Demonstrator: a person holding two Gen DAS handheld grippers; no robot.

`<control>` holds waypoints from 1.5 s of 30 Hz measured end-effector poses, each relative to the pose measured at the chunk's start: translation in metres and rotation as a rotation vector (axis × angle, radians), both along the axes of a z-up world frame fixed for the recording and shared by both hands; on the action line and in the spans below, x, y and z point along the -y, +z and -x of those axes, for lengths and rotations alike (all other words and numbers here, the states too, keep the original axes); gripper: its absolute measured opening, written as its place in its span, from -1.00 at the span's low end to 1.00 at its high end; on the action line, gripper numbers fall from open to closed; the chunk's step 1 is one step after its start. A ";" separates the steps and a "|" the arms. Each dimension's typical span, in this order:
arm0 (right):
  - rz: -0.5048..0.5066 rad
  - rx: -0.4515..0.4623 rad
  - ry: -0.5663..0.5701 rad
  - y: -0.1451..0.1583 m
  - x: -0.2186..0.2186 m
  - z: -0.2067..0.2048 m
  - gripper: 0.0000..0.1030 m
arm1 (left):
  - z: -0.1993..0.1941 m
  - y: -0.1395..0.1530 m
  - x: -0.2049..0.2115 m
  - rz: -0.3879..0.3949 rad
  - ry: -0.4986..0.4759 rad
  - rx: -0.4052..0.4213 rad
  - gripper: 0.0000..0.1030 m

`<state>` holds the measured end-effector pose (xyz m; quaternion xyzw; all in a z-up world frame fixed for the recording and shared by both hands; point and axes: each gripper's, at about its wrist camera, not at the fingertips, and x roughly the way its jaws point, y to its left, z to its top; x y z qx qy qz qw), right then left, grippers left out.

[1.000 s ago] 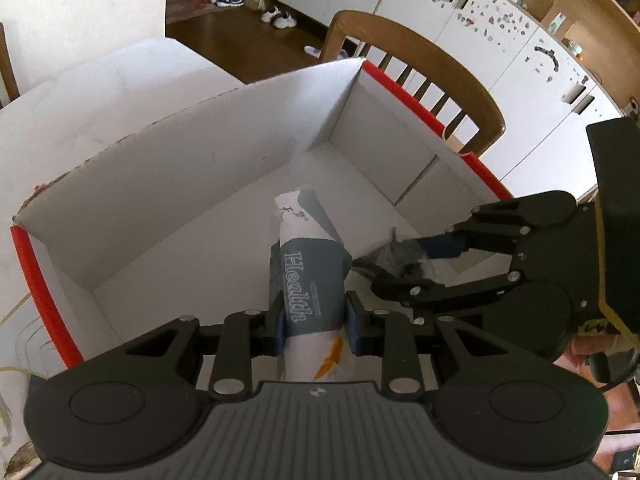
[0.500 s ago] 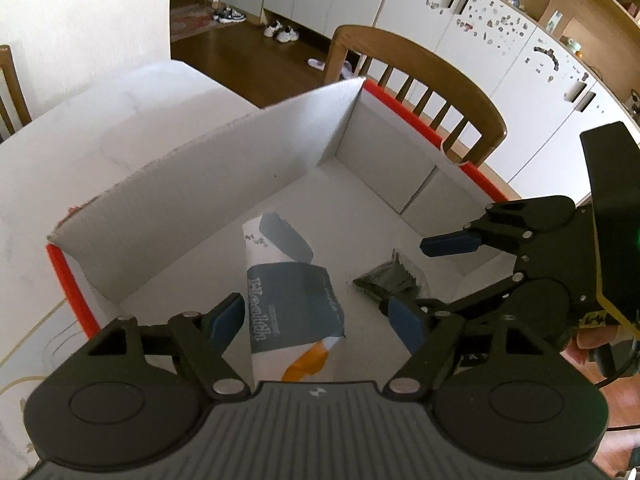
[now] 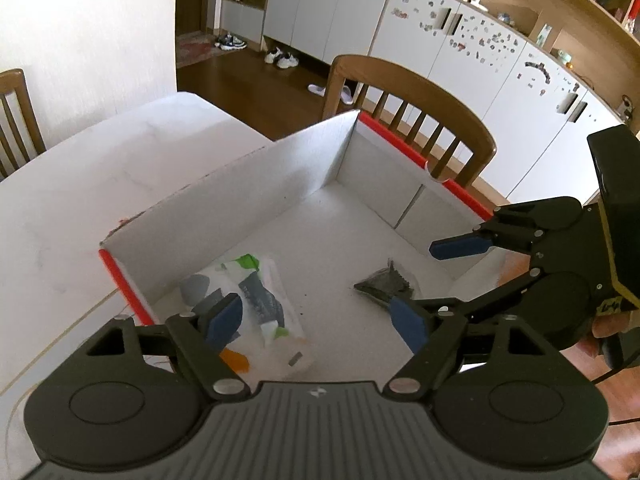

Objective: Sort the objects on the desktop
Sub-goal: 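Open both grippers to drop tissue pack and black bag into the box, then withdraw both tools from the box back toward the snack pile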

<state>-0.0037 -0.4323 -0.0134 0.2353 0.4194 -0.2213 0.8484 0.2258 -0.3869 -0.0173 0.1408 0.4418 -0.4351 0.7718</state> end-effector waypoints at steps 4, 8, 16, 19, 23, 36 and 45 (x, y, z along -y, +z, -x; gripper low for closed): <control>0.013 0.024 0.001 0.016 -0.010 -0.001 0.28 | 0.007 0.010 -0.012 0.023 0.001 0.016 0.58; 0.021 0.046 -0.002 0.028 -0.023 0.003 0.28 | 0.017 0.020 -0.024 0.040 0.002 0.045 0.58; 0.039 0.094 -0.004 0.044 -0.057 0.005 0.34 | 0.038 0.038 -0.055 0.085 0.003 0.095 0.58; 0.038 0.104 -0.015 0.049 -0.067 0.004 0.34 | 0.043 0.041 -0.069 0.096 0.003 0.103 0.58; 0.033 0.119 -0.020 0.056 -0.081 0.001 0.34 | 0.050 0.045 -0.088 0.113 0.000 0.108 0.58; 0.052 0.156 -0.012 0.075 -0.135 -0.019 0.70 | 0.064 0.047 -0.149 0.129 -0.021 0.107 0.67; 0.054 0.178 -0.011 0.083 -0.173 -0.036 0.83 | 0.077 0.047 -0.196 0.153 -0.005 0.151 0.99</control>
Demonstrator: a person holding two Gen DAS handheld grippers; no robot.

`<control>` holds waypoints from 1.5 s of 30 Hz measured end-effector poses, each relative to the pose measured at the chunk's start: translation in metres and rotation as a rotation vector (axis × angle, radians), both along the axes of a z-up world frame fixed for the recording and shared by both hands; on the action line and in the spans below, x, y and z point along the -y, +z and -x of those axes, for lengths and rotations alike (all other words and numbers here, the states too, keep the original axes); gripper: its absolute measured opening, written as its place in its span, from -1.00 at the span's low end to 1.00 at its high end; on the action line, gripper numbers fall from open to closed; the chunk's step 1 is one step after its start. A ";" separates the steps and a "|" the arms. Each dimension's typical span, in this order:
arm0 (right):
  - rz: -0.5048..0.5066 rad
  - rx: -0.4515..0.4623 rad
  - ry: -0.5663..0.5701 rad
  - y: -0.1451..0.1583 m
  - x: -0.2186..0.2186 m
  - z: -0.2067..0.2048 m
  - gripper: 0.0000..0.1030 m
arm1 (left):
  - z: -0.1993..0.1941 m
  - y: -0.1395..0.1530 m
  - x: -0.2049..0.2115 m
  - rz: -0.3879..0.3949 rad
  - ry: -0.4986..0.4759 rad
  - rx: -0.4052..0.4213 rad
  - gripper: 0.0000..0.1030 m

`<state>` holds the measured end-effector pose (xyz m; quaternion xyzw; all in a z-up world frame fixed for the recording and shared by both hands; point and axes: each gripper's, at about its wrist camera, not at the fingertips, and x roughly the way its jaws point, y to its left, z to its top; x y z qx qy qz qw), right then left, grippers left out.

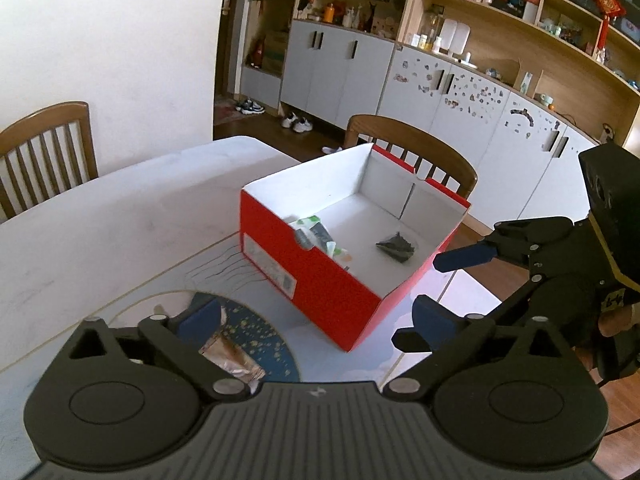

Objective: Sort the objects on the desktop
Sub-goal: 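Withdraw both tools from the box back toward the snack pile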

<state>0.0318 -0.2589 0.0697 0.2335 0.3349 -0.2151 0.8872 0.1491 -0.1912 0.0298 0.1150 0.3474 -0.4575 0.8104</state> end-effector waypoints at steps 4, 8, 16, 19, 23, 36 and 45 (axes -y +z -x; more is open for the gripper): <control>0.000 0.002 0.002 0.003 -0.016 -0.008 0.84 | 0.005 -0.001 -0.019 0.002 0.007 0.001 0.99; 0.000 0.007 0.008 0.007 -0.031 -0.017 0.84 | 0.009 -0.003 -0.041 0.005 0.020 0.004 0.99; 0.004 0.017 0.018 0.013 -0.058 -0.037 0.84 | 0.014 -0.007 -0.086 0.016 0.058 0.006 0.99; 0.006 0.020 0.024 0.014 -0.066 -0.044 0.84 | 0.017 -0.010 -0.101 0.010 0.073 0.011 0.99; 0.005 0.026 0.028 0.014 -0.075 -0.053 0.84 | 0.018 -0.013 -0.119 0.007 0.092 0.008 0.99; -0.004 0.009 0.036 0.006 -0.095 -0.072 0.84 | 0.023 -0.035 -0.170 -0.006 0.132 -0.002 0.99; 0.001 0.004 0.061 -0.002 -0.115 -0.087 0.84 | 0.035 -0.065 -0.185 -0.059 0.165 -0.013 0.99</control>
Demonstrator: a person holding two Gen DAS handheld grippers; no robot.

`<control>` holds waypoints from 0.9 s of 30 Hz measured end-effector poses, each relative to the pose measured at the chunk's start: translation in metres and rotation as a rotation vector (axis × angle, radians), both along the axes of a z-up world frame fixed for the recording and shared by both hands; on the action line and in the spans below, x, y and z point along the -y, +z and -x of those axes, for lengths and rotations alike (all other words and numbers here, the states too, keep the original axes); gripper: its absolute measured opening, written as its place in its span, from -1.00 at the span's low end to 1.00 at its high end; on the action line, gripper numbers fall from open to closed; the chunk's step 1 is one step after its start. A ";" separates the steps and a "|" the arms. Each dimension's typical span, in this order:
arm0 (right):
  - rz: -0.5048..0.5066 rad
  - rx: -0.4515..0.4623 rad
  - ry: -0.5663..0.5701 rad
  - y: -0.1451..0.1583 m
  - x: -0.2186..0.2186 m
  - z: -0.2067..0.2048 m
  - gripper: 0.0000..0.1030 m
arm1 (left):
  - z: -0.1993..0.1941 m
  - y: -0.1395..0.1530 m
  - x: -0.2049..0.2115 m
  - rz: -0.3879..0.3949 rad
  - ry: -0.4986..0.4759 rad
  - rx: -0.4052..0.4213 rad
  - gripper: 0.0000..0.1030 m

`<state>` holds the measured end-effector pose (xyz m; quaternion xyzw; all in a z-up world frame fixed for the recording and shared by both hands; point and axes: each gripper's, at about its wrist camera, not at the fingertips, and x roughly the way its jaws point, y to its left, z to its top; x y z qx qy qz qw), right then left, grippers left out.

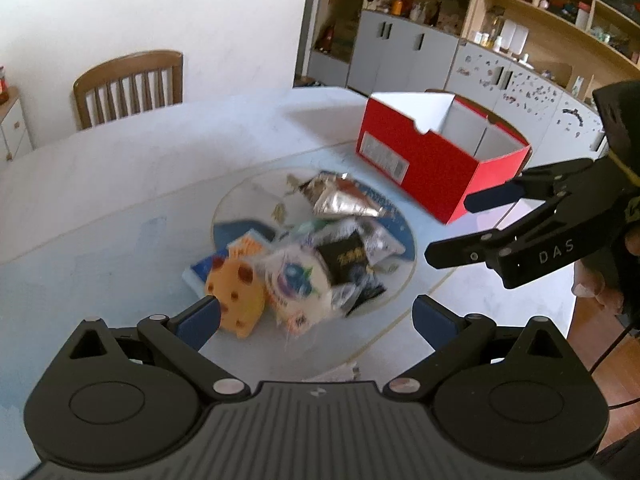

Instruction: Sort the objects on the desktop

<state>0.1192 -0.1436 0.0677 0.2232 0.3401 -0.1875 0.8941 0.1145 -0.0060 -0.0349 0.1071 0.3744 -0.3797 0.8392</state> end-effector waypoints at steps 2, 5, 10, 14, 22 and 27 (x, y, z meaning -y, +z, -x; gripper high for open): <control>0.003 -0.005 0.004 -0.003 -0.003 -0.004 0.83 | 0.002 -0.006 -0.002 -0.007 -0.002 -0.009 0.99; 0.000 -0.010 0.004 -0.006 -0.005 -0.008 0.83 | 0.003 -0.014 -0.003 -0.015 0.007 -0.019 0.99; 0.002 -0.018 -0.006 -0.013 -0.004 -0.014 0.82 | 0.006 -0.029 -0.005 -0.033 0.037 -0.036 0.99; 0.012 -0.037 -0.011 -0.020 -0.002 -0.021 0.75 | 0.010 -0.042 -0.004 -0.059 0.061 -0.042 0.99; -0.006 -0.057 -0.008 -0.038 0.003 -0.037 0.70 | 0.018 -0.063 0.003 -0.078 0.105 -0.060 0.99; -0.012 -0.063 -0.025 -0.047 0.008 -0.048 0.58 | 0.019 -0.068 0.008 -0.089 0.154 -0.039 0.99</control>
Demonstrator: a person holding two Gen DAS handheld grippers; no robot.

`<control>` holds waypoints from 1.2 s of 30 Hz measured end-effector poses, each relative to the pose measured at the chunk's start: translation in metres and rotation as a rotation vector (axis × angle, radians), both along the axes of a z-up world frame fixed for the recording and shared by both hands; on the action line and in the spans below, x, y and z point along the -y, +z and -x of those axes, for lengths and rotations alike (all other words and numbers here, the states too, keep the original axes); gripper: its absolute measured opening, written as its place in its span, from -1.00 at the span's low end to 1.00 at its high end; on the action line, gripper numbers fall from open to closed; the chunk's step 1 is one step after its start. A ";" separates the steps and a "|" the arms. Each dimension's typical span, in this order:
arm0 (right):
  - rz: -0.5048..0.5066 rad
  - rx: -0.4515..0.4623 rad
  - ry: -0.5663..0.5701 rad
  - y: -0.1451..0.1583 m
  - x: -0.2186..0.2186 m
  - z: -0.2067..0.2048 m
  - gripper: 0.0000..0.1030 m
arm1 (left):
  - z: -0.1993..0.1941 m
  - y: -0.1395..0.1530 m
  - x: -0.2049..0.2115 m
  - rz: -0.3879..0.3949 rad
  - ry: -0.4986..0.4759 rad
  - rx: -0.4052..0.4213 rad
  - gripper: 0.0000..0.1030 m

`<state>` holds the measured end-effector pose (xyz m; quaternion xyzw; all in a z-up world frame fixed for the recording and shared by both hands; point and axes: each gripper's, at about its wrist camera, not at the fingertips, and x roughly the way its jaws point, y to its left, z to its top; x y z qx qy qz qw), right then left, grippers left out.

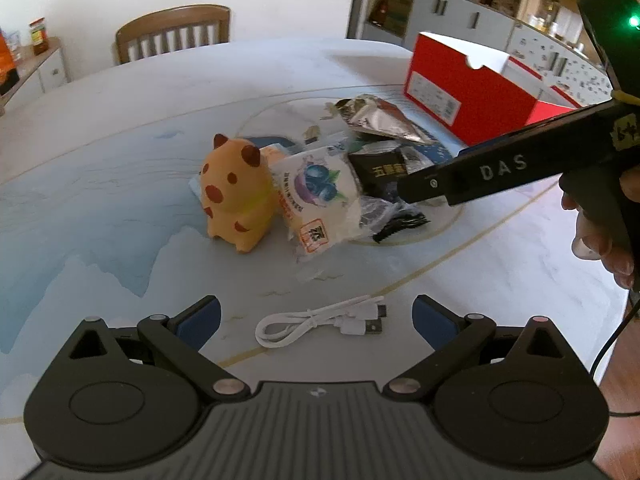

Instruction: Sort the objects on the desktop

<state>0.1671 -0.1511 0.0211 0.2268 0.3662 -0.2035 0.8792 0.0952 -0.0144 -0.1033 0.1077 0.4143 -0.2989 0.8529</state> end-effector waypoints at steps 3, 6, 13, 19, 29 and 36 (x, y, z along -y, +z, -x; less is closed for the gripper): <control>-0.020 0.001 -0.018 -0.005 0.005 -0.006 0.56 | 0.001 -0.003 0.003 -0.017 0.030 0.009 0.98; -0.028 0.006 -0.019 -0.008 0.006 -0.012 0.52 | 0.004 -0.005 0.008 -0.029 0.040 0.019 0.98; -0.038 0.003 -0.013 -0.011 0.003 -0.022 0.40 | 0.008 -0.010 0.012 -0.043 0.077 0.028 0.97; -0.048 -0.004 -0.018 -0.016 0.001 -0.026 0.22 | 0.010 -0.013 0.016 -0.052 0.089 0.033 0.97; -0.047 -0.001 -0.012 -0.019 -0.002 -0.026 -0.02 | 0.012 -0.017 0.020 -0.067 0.106 0.041 0.79; -0.055 0.012 -0.008 -0.018 -0.003 -0.026 -0.21 | 0.014 -0.015 0.018 -0.060 0.093 0.054 0.52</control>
